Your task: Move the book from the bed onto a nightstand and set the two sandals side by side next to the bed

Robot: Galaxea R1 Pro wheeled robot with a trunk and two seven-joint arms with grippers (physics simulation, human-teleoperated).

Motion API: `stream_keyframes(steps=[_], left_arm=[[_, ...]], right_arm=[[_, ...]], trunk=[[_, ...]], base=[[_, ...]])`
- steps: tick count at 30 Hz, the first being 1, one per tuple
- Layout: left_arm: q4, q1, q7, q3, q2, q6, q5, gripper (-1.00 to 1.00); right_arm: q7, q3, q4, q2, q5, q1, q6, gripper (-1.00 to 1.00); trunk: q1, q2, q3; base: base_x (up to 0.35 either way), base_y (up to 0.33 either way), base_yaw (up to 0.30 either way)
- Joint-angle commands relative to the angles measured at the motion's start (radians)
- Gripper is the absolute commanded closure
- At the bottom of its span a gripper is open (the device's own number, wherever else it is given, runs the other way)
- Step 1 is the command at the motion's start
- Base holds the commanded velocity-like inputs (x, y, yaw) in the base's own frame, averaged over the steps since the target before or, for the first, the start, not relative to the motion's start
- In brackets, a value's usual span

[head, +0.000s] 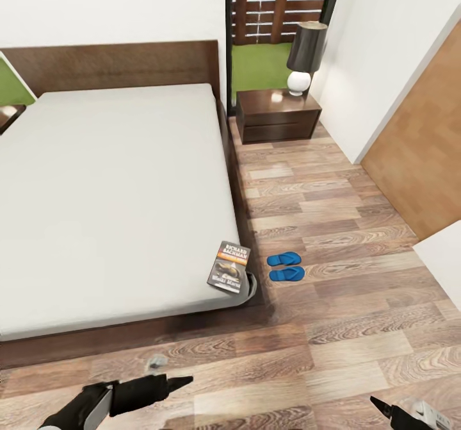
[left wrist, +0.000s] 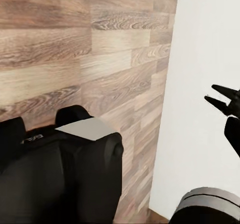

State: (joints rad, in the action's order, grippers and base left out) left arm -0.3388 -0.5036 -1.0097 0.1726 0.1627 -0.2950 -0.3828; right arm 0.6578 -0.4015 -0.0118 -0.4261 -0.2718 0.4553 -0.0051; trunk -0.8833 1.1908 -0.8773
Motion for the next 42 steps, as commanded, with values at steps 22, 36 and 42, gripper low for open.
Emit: stream_keyframes(steps=[22, 36, 42], left_arm=[[0.205, 0.002, 0.041, 0.001, 0.023, 0.265, -0.018, -1.0], [0.205, 0.002, 0.039, 0.002, 0.021, 0.266, -0.018, -1.0], [0.205, 0.002, 0.038, 0.002, 0.021, 0.266, -0.018, -1.0]], right_arm=[[0.134, 0.011, -0.676, 0.004, 0.146, 0.015, 0.749, -1.0], [0.542, 0.09, -0.929, 0.005, 0.199, 0.023, 0.988, -1.0], [0.741, 0.265, -0.949, 0.005, 0.211, 0.023, 1.001, -1.0]], trunk=[[0.038, -0.07, 0.031], [0.038, -0.07, 0.031], [0.038, -0.07, 0.031]], base=[[0.0, 0.0, 0.0], [0.0, 0.0, 0.0], [0.0, 0.0, 0.0]])
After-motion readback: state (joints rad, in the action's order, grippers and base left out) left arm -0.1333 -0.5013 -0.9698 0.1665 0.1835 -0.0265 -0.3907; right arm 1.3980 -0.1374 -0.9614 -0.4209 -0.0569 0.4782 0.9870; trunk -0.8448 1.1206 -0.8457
